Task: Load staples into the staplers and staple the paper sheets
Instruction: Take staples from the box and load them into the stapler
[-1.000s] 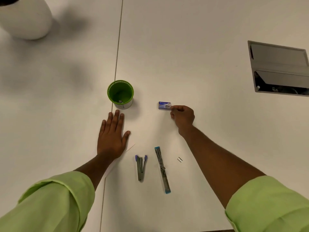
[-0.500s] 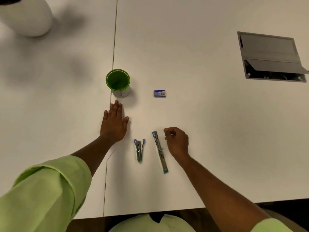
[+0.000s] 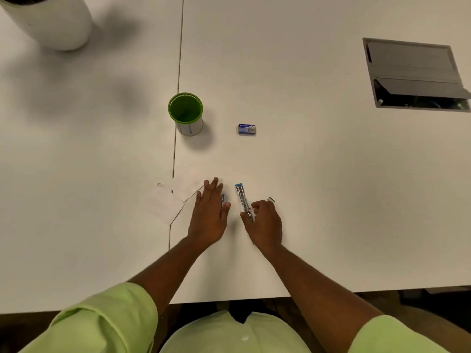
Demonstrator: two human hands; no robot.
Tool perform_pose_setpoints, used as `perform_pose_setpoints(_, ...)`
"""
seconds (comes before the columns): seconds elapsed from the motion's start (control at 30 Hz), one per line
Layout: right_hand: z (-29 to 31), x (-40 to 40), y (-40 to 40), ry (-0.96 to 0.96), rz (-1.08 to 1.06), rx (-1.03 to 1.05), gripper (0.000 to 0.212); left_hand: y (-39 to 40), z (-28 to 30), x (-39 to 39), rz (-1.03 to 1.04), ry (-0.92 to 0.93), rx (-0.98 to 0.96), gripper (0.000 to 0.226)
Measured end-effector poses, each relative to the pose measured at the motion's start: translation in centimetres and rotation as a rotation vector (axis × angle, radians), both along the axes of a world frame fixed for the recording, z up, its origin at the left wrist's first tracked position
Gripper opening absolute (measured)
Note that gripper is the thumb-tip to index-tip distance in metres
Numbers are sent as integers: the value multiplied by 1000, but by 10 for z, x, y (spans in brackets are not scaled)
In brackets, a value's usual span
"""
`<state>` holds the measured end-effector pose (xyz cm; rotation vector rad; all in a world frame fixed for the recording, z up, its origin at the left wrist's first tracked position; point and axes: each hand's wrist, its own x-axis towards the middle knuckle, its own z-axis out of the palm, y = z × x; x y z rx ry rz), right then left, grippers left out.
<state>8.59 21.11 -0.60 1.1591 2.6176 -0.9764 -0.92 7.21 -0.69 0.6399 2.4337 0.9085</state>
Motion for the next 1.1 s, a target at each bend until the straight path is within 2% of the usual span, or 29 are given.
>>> perform_pose_setpoints(0.17,-4,-2,1,-17,-15,23,21,6,7,13,-29,-48,122,49)
perform_pose_setpoints(0.3,-2,-1,1,13,-49,17,16,16,20,28,108,-187,265,43)
perform_pose_setpoints(0.43,5,2,-2,82,-90,17,14,26,27,37,277,-316,282,41)
perform_pose_setpoints(0.57,14,6,-6,161,-108,-4,15,37,30,32,486,-574,307,28)
perform_pose_setpoints(0.67,21,6,-12,195,-80,0,17,45,31,27,565,-825,401,25)
perform_pose_setpoints(0.73,24,8,-15,232,-46,2,14,47,31,25,615,-922,468,26)
perform_pose_setpoints(0.87,30,15,-12,365,27,-163,13,43,31,20,651,-988,497,28)
perform_pose_setpoints(0.97,30,23,-2,476,4,-250,24,39,31,17,655,-1008,501,29)
perform_pose_setpoints(1.1,15,24,20,372,-205,-174,22,32,32,15,650,-1055,534,26)
